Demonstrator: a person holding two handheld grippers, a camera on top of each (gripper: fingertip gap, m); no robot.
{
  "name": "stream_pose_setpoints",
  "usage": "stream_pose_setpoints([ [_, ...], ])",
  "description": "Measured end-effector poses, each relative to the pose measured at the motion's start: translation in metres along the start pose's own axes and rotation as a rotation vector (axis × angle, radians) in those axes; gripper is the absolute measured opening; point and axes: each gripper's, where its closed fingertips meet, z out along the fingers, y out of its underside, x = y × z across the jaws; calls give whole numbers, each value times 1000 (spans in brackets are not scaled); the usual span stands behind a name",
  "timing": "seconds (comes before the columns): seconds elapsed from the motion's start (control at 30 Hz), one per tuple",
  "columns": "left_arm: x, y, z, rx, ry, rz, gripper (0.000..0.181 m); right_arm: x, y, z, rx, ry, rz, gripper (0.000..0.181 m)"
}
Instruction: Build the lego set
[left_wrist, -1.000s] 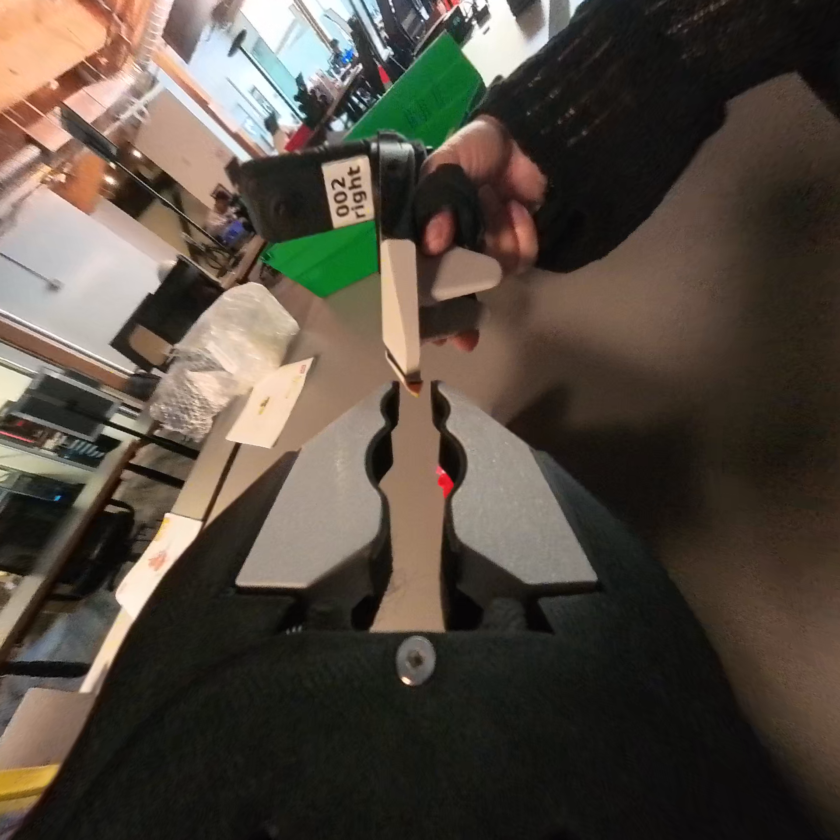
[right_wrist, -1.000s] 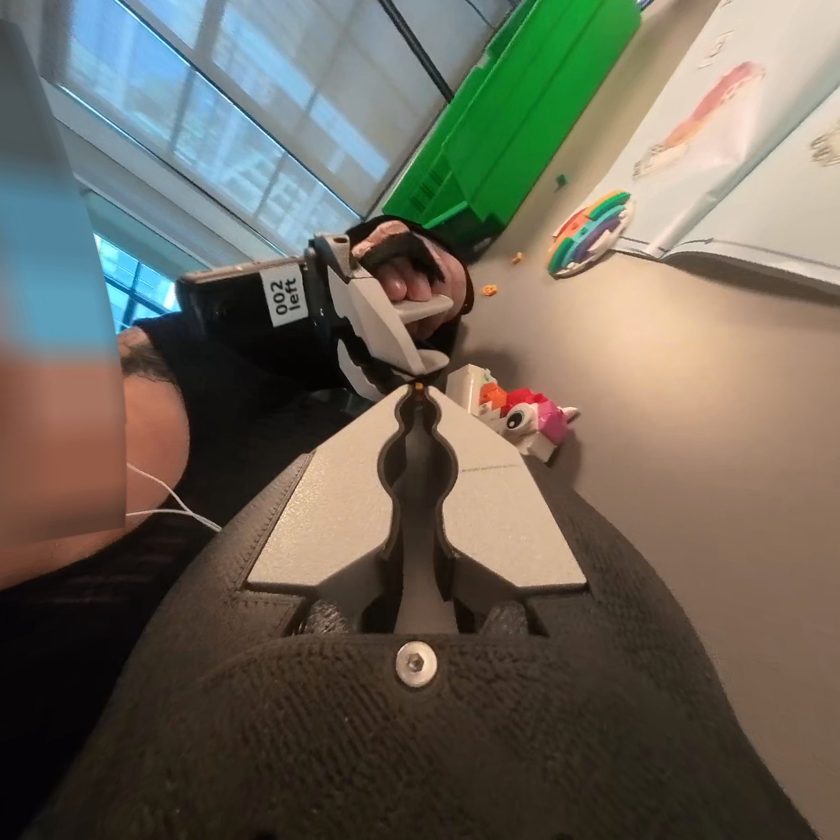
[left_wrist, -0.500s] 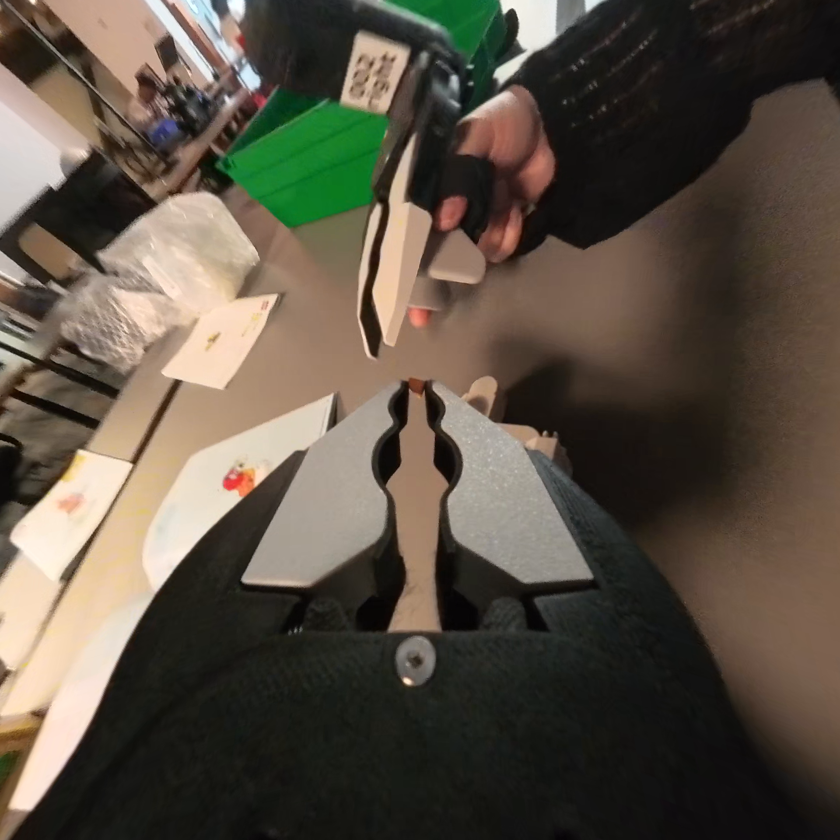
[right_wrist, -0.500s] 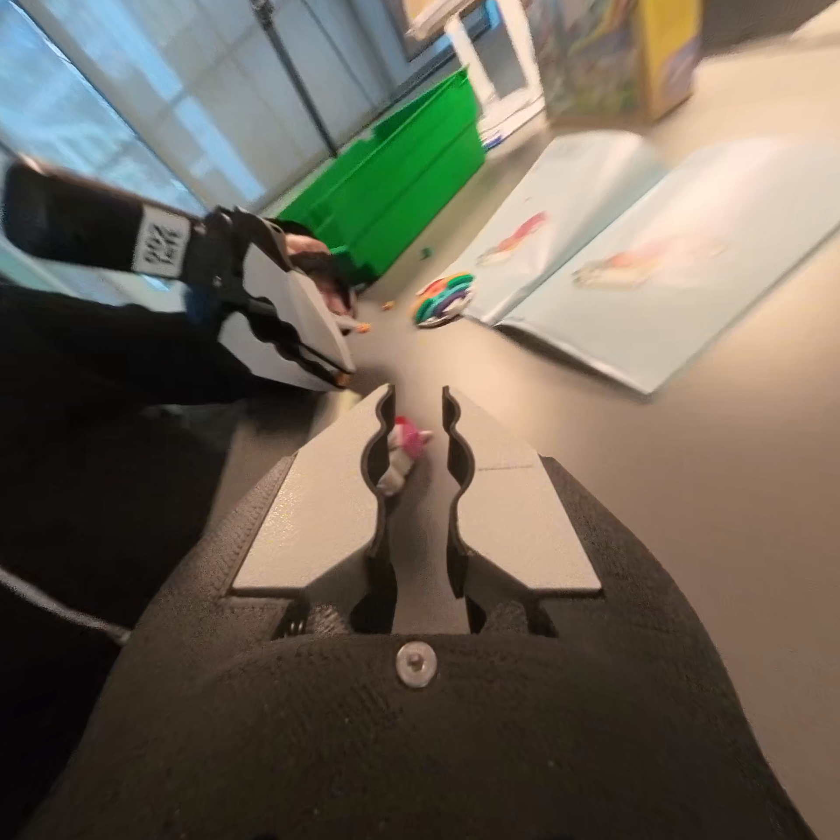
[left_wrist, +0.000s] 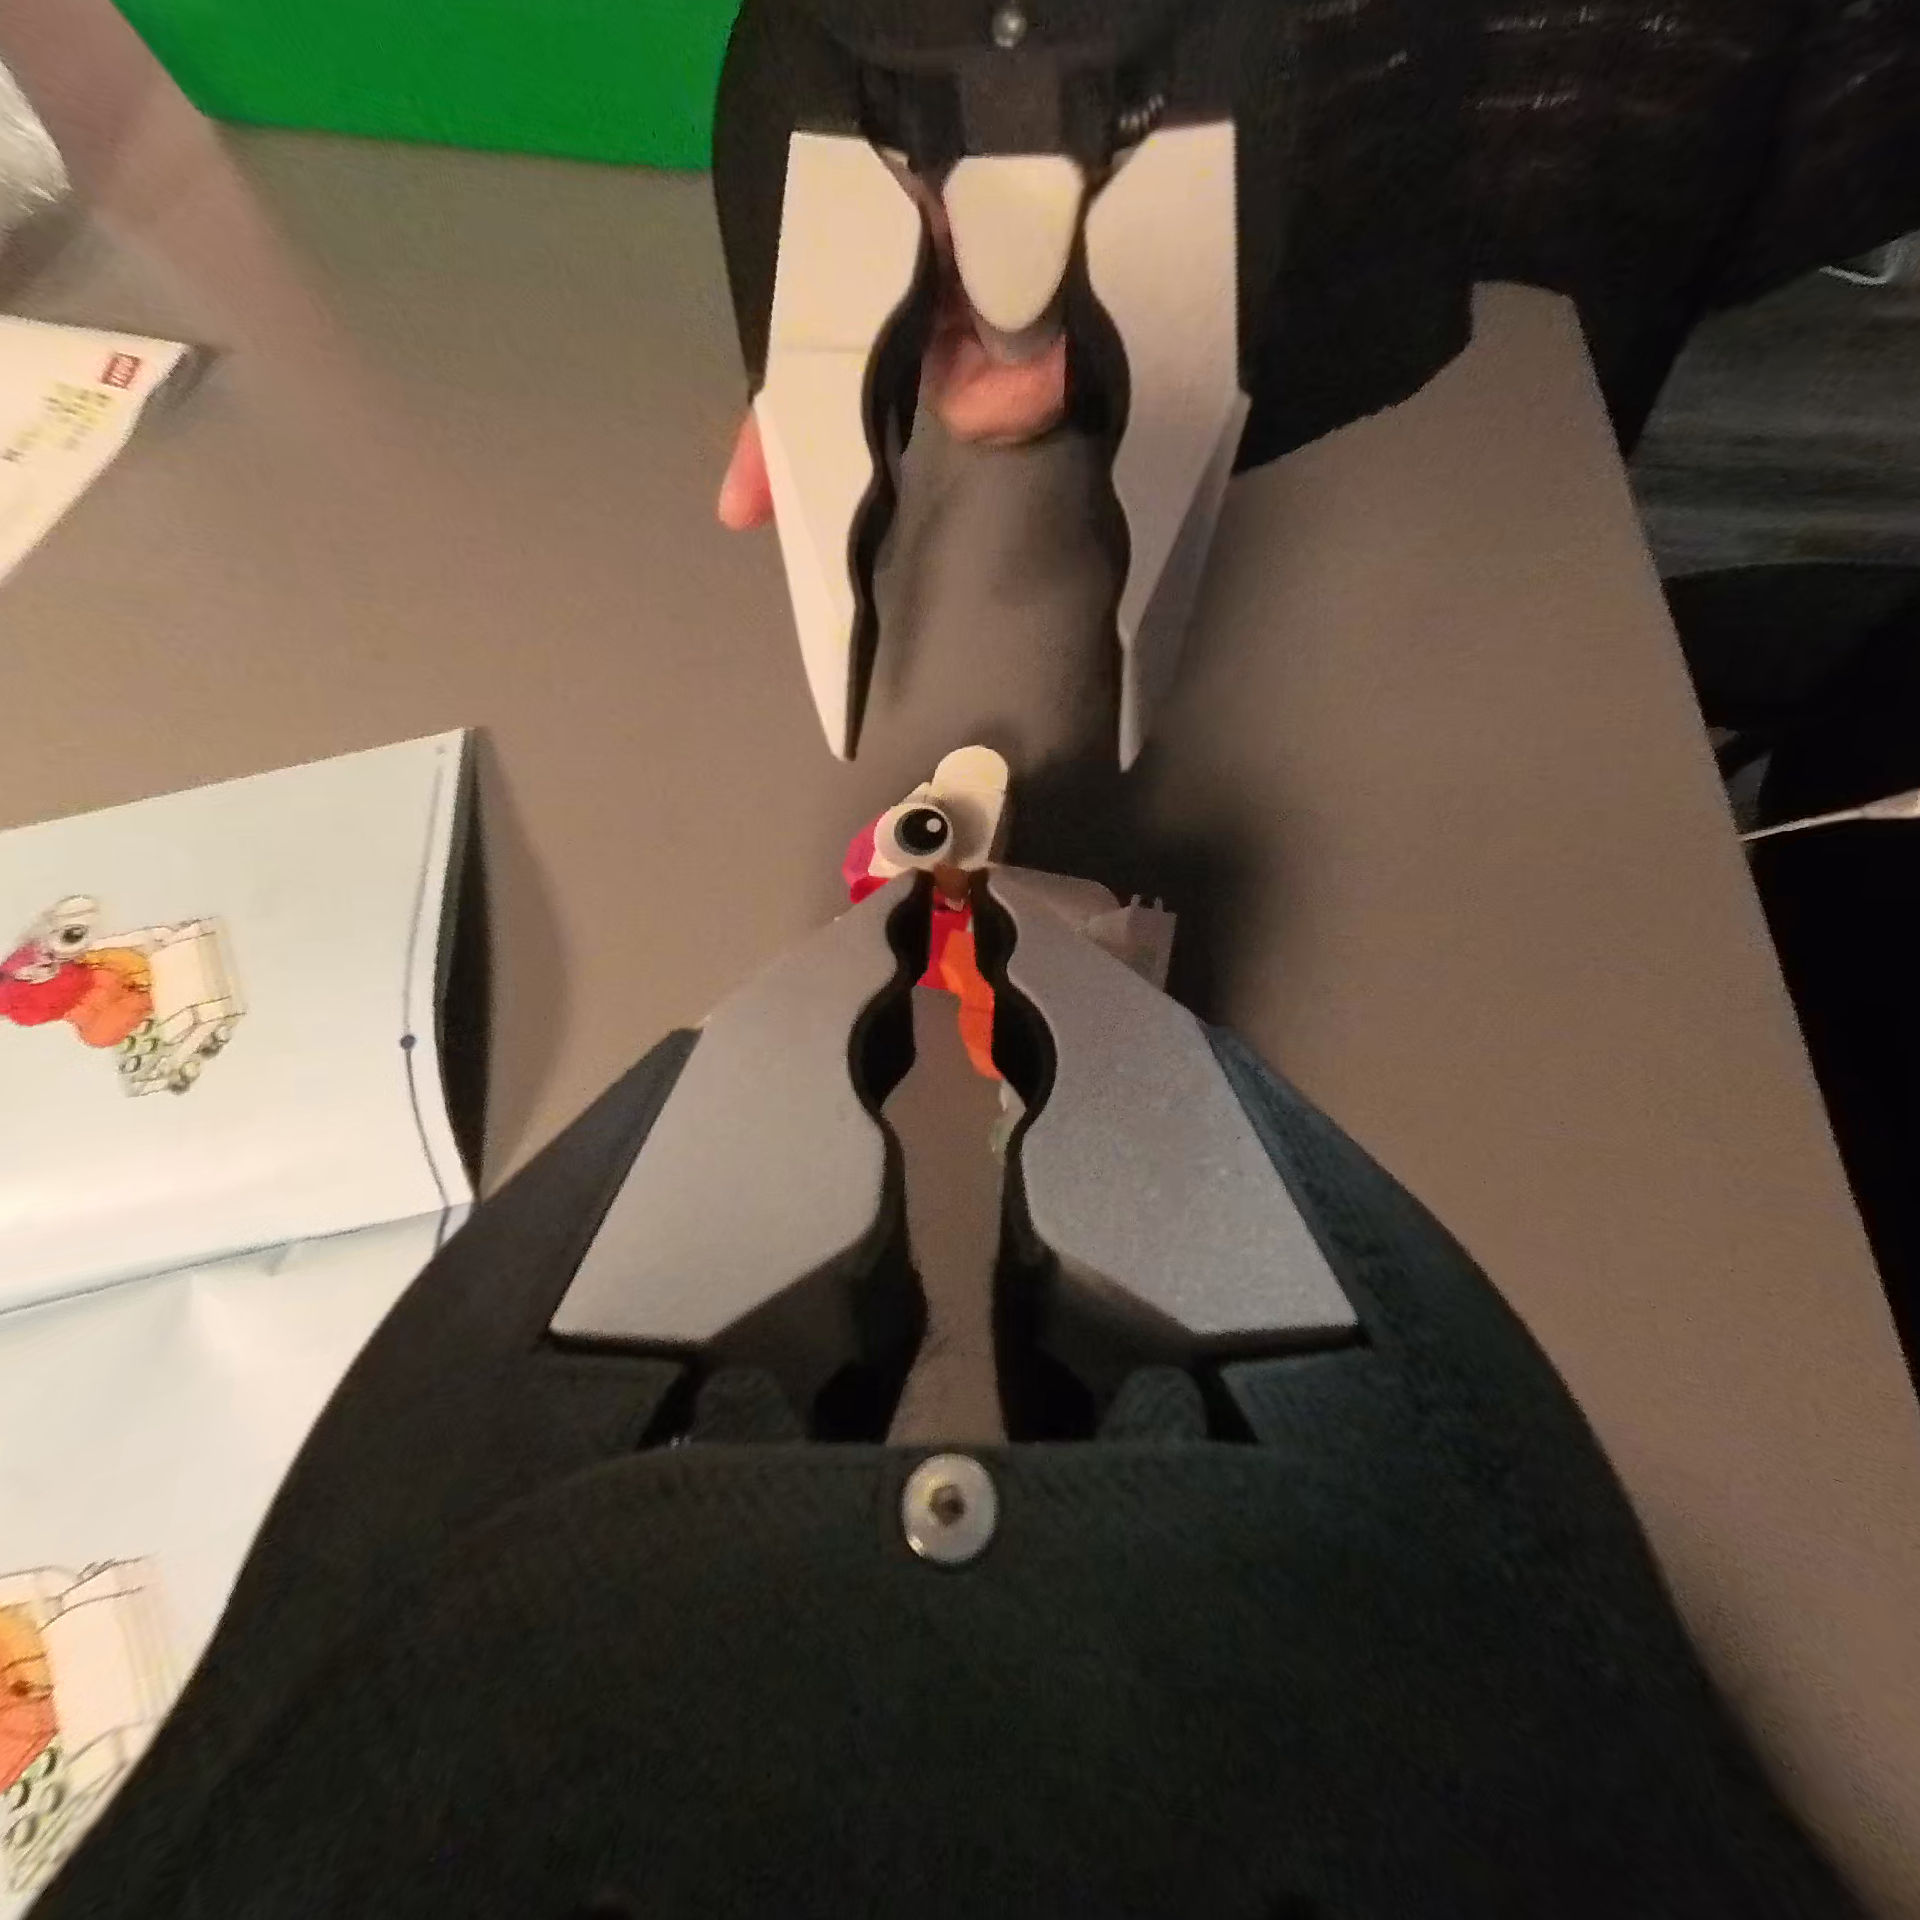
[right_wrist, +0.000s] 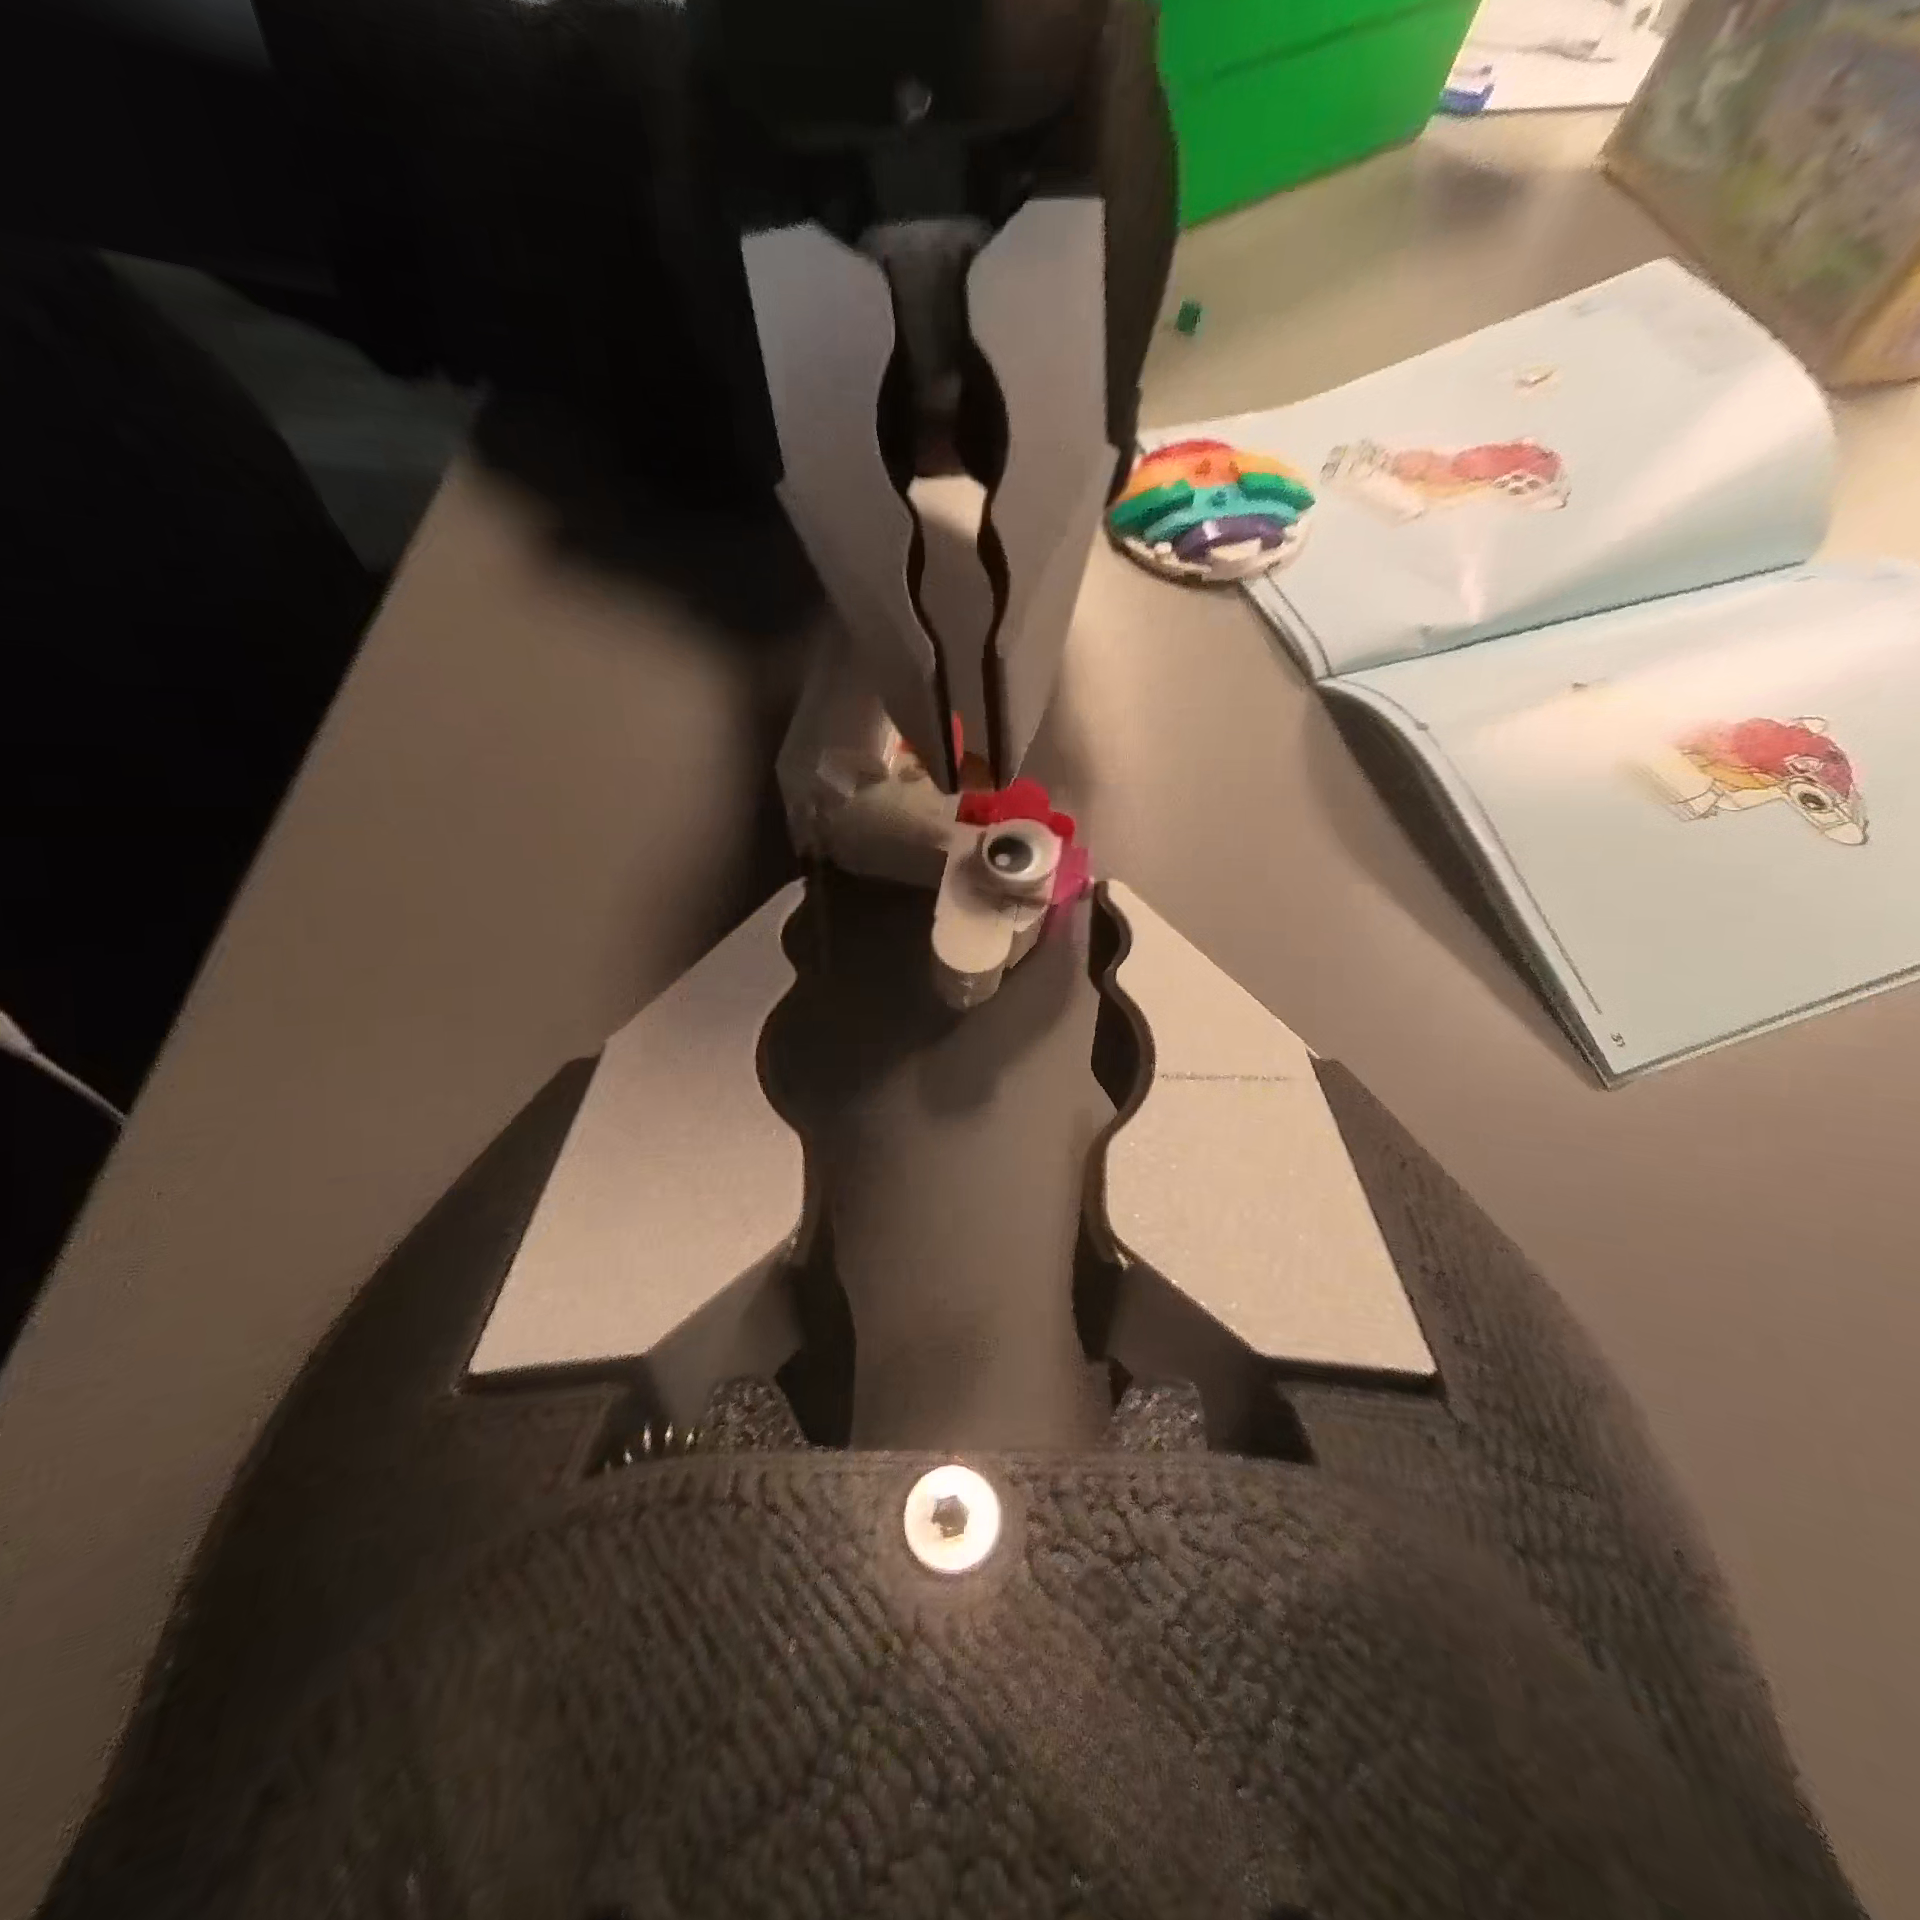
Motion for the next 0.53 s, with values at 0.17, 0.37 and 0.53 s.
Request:
stream_pose_setpoints([
  [0.17,-4,1,2,-8,2,-20,6,-1,8,6,-68,34,-49,51],
  [0.37,-3,2,4,-24,49,-68,6,1,12,8,-97,55,-54,49],
  [0.53,-1,5,5,-59,92,-81,6,2,17,11,-138,80,-75,40],
])
